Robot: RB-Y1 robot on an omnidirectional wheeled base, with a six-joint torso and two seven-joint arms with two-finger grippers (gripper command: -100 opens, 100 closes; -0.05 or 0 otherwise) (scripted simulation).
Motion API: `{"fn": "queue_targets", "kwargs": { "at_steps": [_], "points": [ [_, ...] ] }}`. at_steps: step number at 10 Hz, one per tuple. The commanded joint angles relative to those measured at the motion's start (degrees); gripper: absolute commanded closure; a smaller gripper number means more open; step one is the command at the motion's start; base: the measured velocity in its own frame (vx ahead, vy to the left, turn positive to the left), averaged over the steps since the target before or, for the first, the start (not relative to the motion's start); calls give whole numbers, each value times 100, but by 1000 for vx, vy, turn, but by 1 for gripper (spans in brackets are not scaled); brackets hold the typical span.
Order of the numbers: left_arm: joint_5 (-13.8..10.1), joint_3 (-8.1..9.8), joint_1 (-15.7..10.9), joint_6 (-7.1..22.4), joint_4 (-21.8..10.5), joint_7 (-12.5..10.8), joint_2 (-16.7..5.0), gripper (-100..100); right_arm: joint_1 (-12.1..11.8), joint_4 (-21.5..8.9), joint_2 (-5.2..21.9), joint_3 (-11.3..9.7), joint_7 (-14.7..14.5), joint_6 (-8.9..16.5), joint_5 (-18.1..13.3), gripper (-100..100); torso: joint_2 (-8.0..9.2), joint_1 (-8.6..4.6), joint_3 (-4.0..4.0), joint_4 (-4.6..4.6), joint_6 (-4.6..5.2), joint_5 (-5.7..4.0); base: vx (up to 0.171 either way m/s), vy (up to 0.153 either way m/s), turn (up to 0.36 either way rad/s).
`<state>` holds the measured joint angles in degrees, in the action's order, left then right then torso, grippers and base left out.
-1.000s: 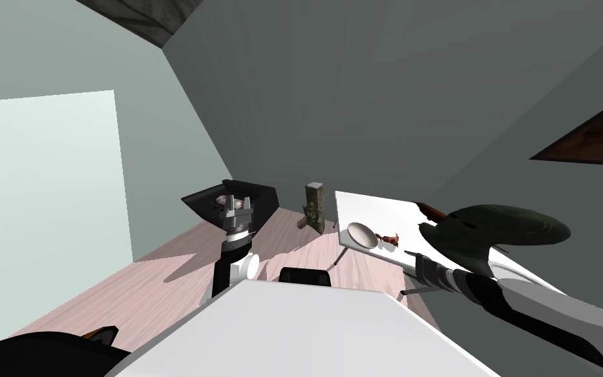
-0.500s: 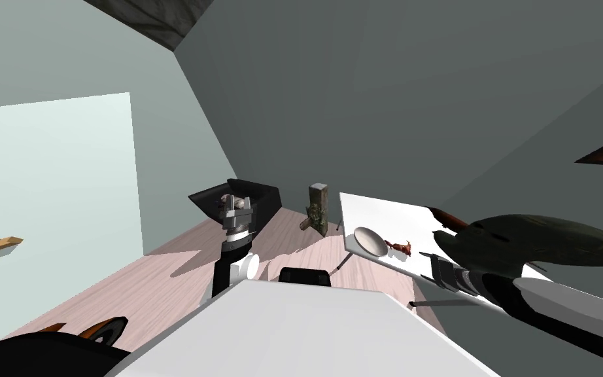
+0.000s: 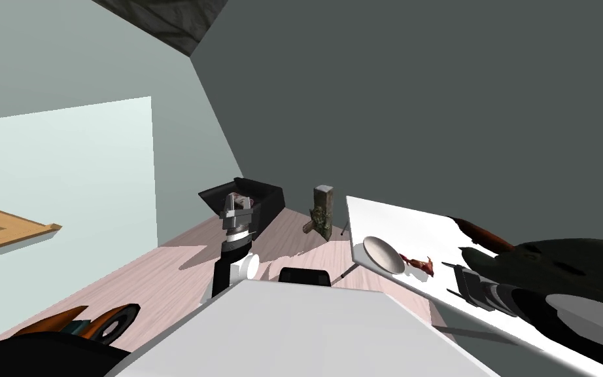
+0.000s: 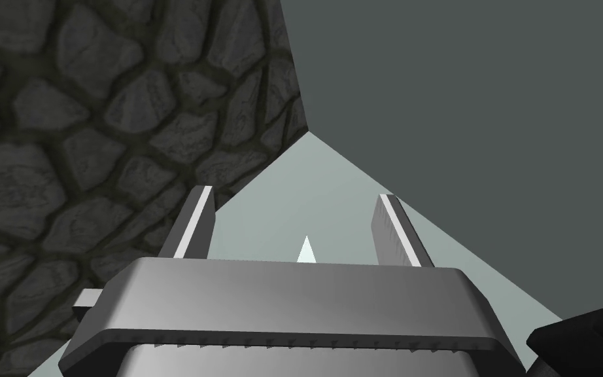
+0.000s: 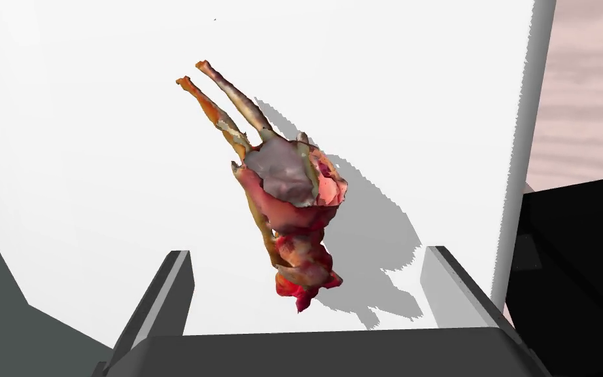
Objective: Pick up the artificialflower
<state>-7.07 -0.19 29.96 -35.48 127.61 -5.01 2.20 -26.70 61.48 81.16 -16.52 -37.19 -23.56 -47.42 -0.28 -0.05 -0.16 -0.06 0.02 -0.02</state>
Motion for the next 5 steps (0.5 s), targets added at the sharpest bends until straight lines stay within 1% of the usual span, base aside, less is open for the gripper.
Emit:
{"fn": "queue_targets", "kwargs": {
  "at_steps": [1,3,4,5],
  "points": [
    [0,0,0,0,0,0,0,0,0,-160,-115,-53,-58,90,-59,-100,0,0,0,0,0,0,111,-31,123],
    [0,0,0,0,0,0,0,0,-24,-306,-435,-156,-112,131,-84,-100,-7,-14,-5,-2,1,-5,116,-54,113],
    [0,1,1,0,0,0,0,0,25,-358,-377,-104,-160,61,-78,-100,-10,-16,-6,-3,1,-5,54,-24,18],
    [0,1,0,0,0,0,0,0,26,-364,-388,-111,-162,59,-79,0,7,-5,3,0,3,-1,10,-5,1]
  ]
}}
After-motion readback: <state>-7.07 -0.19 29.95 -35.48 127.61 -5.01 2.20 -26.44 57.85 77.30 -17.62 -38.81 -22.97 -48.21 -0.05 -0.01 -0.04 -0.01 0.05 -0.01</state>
